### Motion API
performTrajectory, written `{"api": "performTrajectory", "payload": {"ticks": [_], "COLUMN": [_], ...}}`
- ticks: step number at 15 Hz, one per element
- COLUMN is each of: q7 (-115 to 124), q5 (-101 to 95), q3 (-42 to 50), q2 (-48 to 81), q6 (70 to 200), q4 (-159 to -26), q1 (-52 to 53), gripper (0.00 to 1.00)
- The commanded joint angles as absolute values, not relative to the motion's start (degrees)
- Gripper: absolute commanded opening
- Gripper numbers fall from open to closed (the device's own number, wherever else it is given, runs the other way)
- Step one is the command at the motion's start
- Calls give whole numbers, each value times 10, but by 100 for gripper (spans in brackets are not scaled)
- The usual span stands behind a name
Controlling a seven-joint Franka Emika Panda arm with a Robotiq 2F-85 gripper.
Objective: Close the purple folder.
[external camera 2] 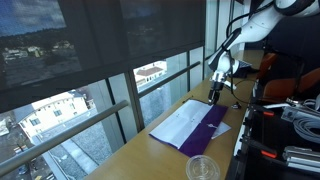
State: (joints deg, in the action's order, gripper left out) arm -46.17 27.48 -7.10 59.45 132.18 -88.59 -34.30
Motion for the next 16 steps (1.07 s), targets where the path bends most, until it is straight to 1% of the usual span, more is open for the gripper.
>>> {"api": "performTrajectory", "payload": {"ticks": [1, 2, 3, 4, 7, 9, 12, 13, 16], "q7": [-451, -450, -448, -446, -438, -432, -419, -417, -411], "q5": [281, 281, 280, 280, 279, 278, 272, 270, 266], "q3": [-83, -83, -84, -84, -84, -82, -77, -77, -75], "q2": [608, 610, 612, 613, 611, 605, 584, 569, 524], "q6": [1324, 1325, 1325, 1325, 1328, 1332, 1341, 1348, 1369], "q4": [-877, -877, -876, -876, -876, -880, -901, -916, -960], "q1": [-342, -341, -340, -339, -336, -332, -319, -313, -290], "gripper": [92, 66, 67, 64, 40, 27, 2, 0, 0]}}
